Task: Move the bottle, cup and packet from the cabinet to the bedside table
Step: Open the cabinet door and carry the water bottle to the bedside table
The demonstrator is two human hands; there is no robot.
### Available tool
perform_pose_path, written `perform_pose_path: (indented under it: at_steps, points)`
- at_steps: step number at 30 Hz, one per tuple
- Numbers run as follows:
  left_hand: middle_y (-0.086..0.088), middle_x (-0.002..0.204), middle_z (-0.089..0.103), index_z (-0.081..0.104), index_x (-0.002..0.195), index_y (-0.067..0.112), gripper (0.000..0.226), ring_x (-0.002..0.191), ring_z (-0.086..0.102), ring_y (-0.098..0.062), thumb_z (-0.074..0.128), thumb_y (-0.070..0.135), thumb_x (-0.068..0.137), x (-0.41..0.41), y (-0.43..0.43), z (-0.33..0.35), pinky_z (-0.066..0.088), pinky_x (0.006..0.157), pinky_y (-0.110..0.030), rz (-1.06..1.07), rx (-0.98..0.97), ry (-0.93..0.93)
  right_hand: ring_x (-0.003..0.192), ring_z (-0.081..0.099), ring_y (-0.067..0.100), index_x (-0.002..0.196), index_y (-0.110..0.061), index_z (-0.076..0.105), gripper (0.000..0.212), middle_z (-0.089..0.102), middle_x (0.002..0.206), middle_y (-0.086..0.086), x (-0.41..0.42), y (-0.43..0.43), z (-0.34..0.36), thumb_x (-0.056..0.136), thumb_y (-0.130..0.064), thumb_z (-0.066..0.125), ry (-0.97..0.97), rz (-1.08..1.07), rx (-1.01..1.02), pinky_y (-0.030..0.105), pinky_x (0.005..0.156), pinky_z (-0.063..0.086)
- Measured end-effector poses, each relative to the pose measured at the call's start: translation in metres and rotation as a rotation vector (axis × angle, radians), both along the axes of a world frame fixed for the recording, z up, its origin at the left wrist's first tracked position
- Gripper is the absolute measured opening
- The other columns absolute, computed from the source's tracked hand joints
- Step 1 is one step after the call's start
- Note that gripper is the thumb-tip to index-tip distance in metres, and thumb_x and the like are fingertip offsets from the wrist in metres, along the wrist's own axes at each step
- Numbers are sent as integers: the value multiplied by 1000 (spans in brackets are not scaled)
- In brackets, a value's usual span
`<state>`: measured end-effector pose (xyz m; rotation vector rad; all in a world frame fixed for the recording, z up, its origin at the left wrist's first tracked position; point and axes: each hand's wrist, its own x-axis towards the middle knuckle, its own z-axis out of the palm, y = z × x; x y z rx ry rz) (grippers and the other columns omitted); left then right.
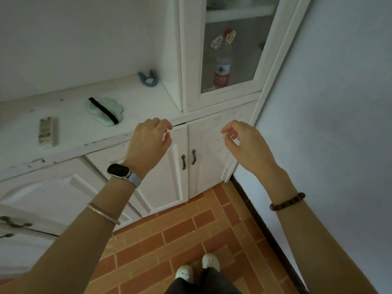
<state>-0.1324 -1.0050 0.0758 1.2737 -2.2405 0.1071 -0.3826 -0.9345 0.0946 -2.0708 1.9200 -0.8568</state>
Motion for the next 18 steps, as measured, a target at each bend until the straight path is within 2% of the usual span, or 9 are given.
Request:
perform_pose_path:
  at_steps: [10, 14, 18]
  points:
    - [-4, 83, 62, 62, 97, 10, 13, 75, 56, -24, 55, 7, 86, -31, -57, 91, 46, 73, -40, -39, -228, 99, 88, 61, 6, 103, -23, 61, 12, 65, 100, -9, -16, -78, 111, 93, -21, 55, -36, 73, -234, 25, 80, 52]
    - [-4, 82, 61, 62, 96, 10, 14, 71, 54, -23, 57, 5, 84, -42, -75, 134, 45, 72, -38, -56, -326, 117, 87, 61, 6, 101, -24, 62, 11, 64, 97, -10, -20, -105, 163, 93, -22, 55, -48, 90, -345, 27, 80, 53]
    - [-7, 91, 62, 62, 100, 9, 17, 80, 57, -25, 59, 4, 84, -56, -89, 172, 45, 76, -37, -71, -417, 104, 83, 61, 7, 101, -19, 64, 12, 62, 90, -10, -21, -129, 216, 93, -18, 56, -113, 118, -435, 26, 78, 53]
